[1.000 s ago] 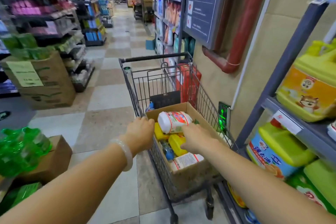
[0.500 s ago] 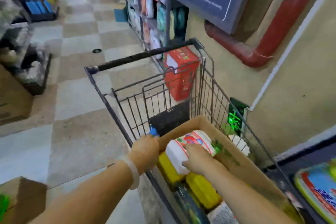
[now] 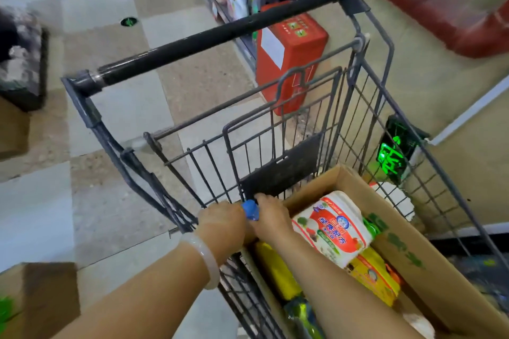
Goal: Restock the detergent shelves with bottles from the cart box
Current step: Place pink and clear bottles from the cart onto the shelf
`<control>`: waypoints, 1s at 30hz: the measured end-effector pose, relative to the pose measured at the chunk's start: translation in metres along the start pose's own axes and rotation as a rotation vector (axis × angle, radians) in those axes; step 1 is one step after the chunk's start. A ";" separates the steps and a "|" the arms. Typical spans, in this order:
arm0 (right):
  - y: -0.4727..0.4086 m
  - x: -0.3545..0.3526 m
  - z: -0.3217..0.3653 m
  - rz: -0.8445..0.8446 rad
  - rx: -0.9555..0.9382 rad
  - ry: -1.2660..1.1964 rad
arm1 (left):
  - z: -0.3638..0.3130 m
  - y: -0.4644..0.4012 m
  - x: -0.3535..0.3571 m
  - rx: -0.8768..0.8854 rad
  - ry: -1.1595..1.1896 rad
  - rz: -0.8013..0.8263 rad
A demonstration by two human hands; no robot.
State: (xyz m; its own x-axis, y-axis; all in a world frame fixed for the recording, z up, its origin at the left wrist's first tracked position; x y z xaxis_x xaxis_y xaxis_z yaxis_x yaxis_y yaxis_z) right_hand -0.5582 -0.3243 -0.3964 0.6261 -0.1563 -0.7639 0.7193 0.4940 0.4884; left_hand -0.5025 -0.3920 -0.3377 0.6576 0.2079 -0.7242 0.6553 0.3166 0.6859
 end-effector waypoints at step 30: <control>0.087 -0.114 -0.134 -0.047 0.198 -1.297 | -0.118 0.006 0.026 0.516 0.815 0.412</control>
State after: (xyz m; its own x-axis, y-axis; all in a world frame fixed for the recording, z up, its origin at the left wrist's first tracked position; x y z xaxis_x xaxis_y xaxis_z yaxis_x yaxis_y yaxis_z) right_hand -0.6076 -0.1486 -0.3235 0.3521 -0.9280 0.1219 0.7104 0.3497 0.6108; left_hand -0.5255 -0.2751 -0.3611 0.5420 0.8309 -0.1258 0.6426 -0.3133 0.6992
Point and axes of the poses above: each hand's wrist, its own y-axis away from the middle knuckle, its own x-axis out of the palm, z = x × y, the point moved 9 cm from there along -y, towards the middle knuckle, and after that the axes turned 1 degree about -z, right-handed, at the moved point
